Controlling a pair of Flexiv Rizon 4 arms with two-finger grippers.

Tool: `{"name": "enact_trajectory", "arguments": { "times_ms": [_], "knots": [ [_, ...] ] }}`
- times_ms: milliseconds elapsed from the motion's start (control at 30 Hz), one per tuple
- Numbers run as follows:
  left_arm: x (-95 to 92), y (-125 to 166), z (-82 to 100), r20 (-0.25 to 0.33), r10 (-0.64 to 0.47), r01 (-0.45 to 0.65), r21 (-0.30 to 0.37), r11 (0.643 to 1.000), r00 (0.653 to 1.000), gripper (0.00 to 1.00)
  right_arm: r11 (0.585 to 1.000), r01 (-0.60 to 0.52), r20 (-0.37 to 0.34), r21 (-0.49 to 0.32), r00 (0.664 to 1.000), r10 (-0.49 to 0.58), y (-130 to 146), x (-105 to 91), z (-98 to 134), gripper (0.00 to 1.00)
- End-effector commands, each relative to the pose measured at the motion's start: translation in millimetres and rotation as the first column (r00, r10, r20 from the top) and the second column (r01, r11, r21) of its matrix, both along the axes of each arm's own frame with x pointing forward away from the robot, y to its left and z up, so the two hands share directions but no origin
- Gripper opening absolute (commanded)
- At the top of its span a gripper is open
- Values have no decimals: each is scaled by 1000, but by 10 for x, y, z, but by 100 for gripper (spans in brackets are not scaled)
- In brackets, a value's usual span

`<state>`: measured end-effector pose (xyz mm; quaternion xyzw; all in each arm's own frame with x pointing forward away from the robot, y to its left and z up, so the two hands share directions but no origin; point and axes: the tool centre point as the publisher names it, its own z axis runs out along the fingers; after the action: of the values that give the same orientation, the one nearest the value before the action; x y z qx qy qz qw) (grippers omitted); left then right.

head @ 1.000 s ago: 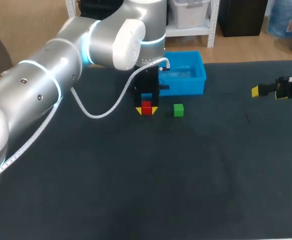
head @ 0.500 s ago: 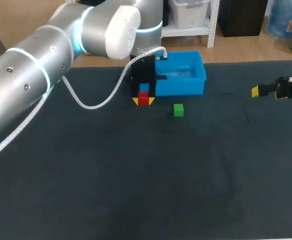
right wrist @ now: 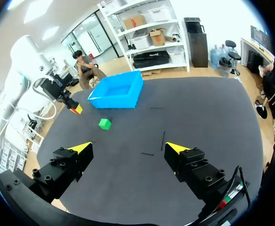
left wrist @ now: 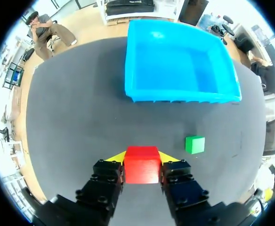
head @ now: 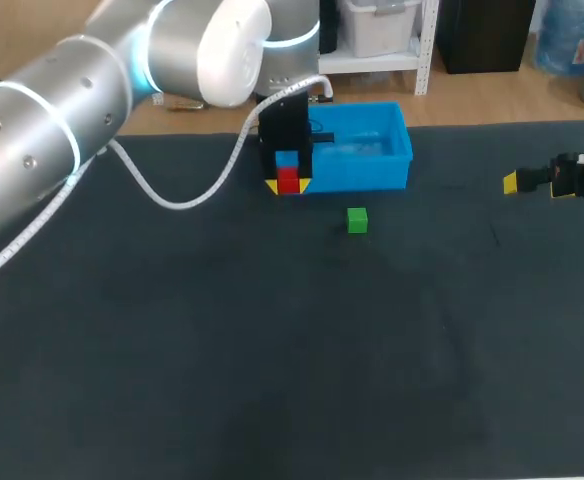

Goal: Use the left arm to pick the red cube and place it into the blue plastic box first, then use the right arm to grasp the green cube and put it into the same blue plastic box after the first action is fully finished.

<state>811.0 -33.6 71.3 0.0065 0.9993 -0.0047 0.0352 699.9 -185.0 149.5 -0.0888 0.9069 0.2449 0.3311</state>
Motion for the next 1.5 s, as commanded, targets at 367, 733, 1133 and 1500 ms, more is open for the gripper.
{"name": "enact_trajectory", "arguments": {
  "times_ms": [367,733,1133,1500],
  "knots": [
    [48,25,257,36,-23,23,-5,1000,999,0,1000,-1,-1,-1,1000,1,-2,3,1,100],
    [206,-33,525,99,-54,59,-41,997,994,0,1000,-1,-1,-1,1000,1,-2,3,1,100],
    [387,-180,821,174,-89,103,-77,992,981,0,1000,-1,-1,-1,1000,1,-2,3,1,100],
    [564,-270,1078,250,-99,137,-140,981,963,0,1000,-1,-1,-1,1000,1,-2,3,1,100]
  ]
}}
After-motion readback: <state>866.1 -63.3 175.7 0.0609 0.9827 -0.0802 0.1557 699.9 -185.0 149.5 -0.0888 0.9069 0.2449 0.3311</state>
